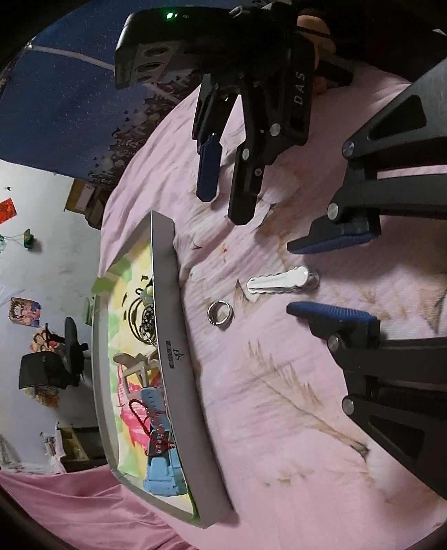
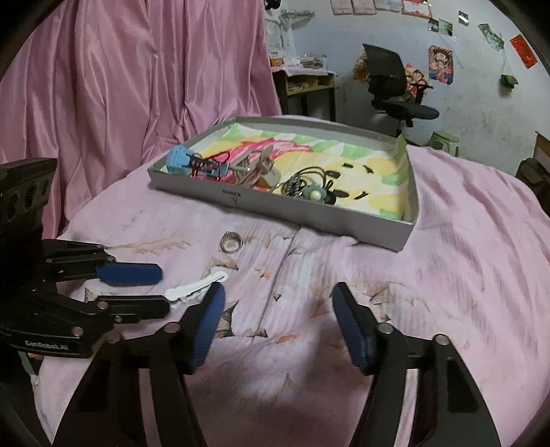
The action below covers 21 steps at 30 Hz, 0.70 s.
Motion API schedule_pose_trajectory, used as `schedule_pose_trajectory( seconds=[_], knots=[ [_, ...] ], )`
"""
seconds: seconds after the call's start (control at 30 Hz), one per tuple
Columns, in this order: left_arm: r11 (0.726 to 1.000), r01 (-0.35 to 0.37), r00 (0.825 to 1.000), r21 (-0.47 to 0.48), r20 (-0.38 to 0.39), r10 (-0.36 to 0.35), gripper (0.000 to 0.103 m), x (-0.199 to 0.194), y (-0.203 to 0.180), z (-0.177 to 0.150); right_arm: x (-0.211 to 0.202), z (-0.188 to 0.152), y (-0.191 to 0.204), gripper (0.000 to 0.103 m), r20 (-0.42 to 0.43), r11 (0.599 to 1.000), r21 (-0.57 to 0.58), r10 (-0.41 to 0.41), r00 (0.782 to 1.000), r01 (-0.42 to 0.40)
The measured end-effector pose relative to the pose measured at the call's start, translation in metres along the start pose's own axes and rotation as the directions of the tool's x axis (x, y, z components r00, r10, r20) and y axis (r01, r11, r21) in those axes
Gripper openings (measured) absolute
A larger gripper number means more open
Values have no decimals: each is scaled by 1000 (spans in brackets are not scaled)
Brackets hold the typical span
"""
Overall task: Organize jewelry
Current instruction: 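Grasp the white plastic clip with the left tool while the right tool grasps the silver ring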
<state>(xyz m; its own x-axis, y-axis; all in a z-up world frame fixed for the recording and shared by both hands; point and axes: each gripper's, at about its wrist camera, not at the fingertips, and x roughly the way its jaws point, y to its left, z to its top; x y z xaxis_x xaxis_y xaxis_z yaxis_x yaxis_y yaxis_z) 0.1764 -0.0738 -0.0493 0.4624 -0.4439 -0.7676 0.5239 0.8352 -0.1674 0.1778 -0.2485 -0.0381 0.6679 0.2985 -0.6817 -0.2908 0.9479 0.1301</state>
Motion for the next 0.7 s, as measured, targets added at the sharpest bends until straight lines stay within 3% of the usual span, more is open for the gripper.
schedule_pose_trajectory(
  seconds=[0.17, 0.57, 0.7],
  knots=[
    [1000, -9, 1000, -26, -26, 8, 16, 7, 5, 5, 11, 1, 1, 48, -28, 1000, -7, 5, 1000, -5],
    [993, -62, 998, -97, -2, 62, 15, 4, 17, 10, 28, 9, 3, 48, -54, 1000, -7, 21, 998, -22],
    [987, -80, 996, -139, 19, 83, 15, -1, 25, 11, 34, 11, 6, 43, -62, 1000, -16, 26, 998, -27]
  ],
)
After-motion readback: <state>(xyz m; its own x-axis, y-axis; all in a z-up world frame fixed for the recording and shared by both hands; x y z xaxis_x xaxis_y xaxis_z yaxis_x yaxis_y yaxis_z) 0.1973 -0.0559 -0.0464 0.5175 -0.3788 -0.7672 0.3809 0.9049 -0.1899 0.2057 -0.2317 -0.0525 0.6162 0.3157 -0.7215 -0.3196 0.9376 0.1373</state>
